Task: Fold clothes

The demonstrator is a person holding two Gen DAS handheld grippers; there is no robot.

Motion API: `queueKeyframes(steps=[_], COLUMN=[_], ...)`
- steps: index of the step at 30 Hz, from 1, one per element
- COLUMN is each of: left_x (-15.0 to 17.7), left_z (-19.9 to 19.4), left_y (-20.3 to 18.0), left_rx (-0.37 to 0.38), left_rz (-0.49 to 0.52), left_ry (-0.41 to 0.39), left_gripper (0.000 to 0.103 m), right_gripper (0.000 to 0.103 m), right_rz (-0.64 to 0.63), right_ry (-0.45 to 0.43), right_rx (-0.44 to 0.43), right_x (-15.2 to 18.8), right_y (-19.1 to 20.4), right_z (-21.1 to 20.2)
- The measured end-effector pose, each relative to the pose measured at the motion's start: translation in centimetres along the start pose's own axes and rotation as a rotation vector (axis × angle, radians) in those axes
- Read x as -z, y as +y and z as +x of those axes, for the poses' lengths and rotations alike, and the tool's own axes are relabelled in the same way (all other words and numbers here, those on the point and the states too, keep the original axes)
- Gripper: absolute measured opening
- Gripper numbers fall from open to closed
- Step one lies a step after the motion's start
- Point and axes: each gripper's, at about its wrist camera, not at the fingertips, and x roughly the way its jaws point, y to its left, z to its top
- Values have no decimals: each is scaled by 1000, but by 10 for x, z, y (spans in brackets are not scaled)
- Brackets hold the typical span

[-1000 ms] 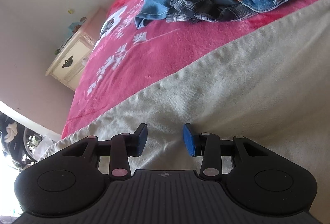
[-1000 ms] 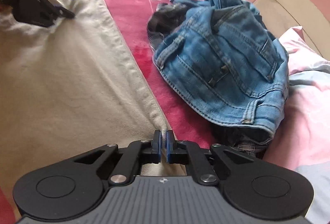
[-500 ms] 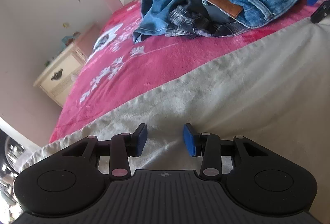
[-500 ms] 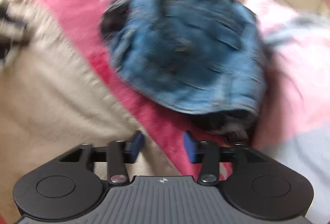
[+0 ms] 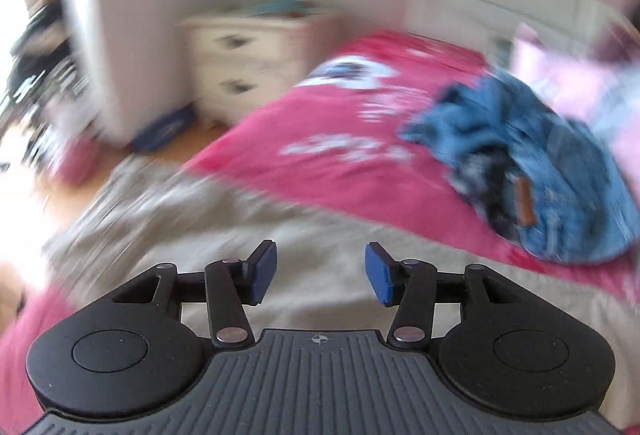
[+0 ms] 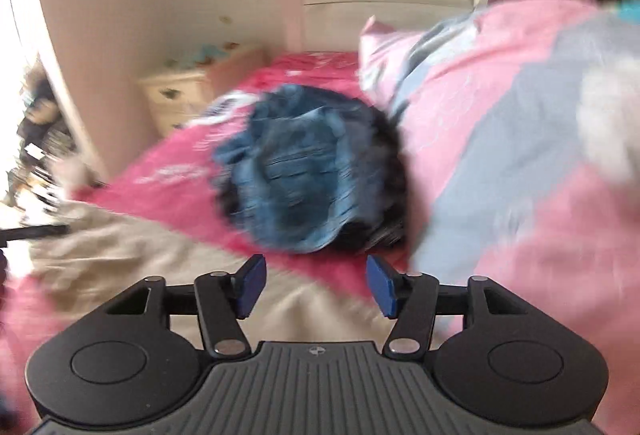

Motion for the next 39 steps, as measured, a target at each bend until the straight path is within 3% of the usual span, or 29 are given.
queueKeyframes(steps=[2, 5, 9, 16, 20, 24, 30, 39], left_x=[16, 40, 58, 58, 61, 63, 56, 42], left_z=[-11, -11, 0, 30, 56, 67, 65, 88], left_y=[42, 99, 144, 150, 152, 160, 182, 208], left_rx=[-57, -106, -54, 101, 56, 68, 46, 10], left_rz=[-148, -368, -584, -688, -815, -909, -1022, -1020], left_ry=[15, 110, 211, 214, 193, 143, 56, 76], left_gripper=[49, 49, 49, 59, 59, 60, 60, 59], right_gripper=[62, 62, 62, 62, 62, 62, 62, 62], right_rz=[97, 288, 604, 974, 1128, 1204, 1264, 1247], right_ry=[56, 155, 234, 212, 133, 117, 158, 196], right_rx=[-83, -157, -203, -134, -98, -93, -152, -203], right_x=[23, 66, 117, 170, 190, 201, 209, 200], right_y=[-3, -7, -15, -53, -82, -97, -91, -75], right_z=[-11, -2, 24, 32, 20, 28, 58, 82])
